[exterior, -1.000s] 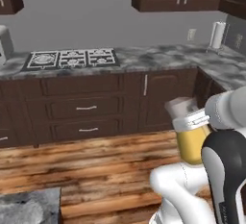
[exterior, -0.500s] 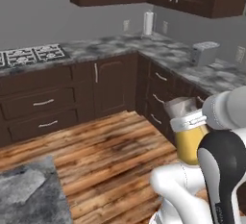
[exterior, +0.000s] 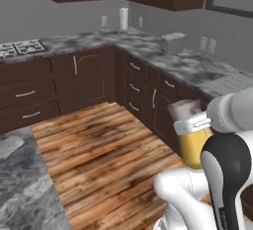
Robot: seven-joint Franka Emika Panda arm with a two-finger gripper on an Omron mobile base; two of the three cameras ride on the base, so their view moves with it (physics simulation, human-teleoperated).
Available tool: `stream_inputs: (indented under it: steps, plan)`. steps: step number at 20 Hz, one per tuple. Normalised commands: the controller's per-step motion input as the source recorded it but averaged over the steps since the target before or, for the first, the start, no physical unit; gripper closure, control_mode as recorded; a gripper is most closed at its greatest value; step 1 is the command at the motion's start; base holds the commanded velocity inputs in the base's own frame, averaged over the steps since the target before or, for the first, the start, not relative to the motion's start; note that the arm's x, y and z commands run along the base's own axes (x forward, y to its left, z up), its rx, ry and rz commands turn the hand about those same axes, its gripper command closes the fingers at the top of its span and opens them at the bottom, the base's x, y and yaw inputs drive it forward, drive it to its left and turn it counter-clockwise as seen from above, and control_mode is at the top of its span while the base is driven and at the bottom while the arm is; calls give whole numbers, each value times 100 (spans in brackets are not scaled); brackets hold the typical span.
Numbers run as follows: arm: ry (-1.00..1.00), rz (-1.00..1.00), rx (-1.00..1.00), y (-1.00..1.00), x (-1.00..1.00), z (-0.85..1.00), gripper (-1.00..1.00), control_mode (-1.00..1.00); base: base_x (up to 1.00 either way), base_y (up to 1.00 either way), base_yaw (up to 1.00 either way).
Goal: There is a tray on the dining counter. Grab the cup, mug, and pitcher and place them on the tray. The pitcher may be placed next to the tray if it cannot fit the tray.
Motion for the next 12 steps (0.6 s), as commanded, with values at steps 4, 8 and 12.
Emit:
stream_inputs:
  steps: [4,8,12]
  plan:
    - [0,0,0,0,0,0,100,100,-100,-50,0]
    - [0,0,0,0,0,0,100,100,-100,-66,6]
    - [0,0,0,0,0,0,100,100,-100,-47,5]
